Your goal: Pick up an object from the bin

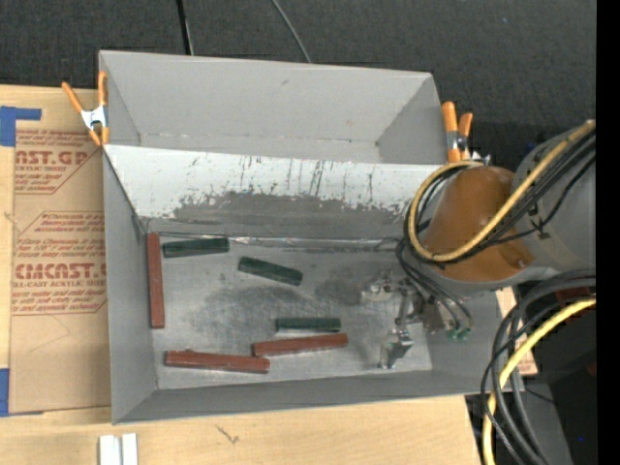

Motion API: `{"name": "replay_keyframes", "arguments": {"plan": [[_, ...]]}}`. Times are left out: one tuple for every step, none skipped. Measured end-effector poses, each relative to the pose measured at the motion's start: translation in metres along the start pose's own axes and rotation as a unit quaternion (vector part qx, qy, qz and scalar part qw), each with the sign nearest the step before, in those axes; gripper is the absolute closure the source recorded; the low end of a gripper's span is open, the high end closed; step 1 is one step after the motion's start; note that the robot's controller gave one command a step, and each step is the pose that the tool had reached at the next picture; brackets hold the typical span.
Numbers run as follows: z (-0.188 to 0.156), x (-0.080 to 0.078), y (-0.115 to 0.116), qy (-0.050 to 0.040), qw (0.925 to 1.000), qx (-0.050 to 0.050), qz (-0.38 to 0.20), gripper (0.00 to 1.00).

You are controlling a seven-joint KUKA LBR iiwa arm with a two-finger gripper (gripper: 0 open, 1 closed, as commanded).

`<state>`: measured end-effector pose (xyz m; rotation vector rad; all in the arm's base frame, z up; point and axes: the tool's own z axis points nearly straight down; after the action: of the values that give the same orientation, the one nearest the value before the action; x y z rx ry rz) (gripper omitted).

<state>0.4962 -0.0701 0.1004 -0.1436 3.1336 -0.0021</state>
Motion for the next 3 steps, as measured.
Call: {"name": "replay_keyframes", "arguments": {"plan": [[0.025,0.002,0.017,0.0015,1.0,-0.003,0.008,0.0],[0.025,-0.014,0.049,-0.0024,0.9961,-0.001,0.088,1.0],[0.025,-0.014,0.049,-0.0024,0.9962,-0.001,0.088,1.0]]}}
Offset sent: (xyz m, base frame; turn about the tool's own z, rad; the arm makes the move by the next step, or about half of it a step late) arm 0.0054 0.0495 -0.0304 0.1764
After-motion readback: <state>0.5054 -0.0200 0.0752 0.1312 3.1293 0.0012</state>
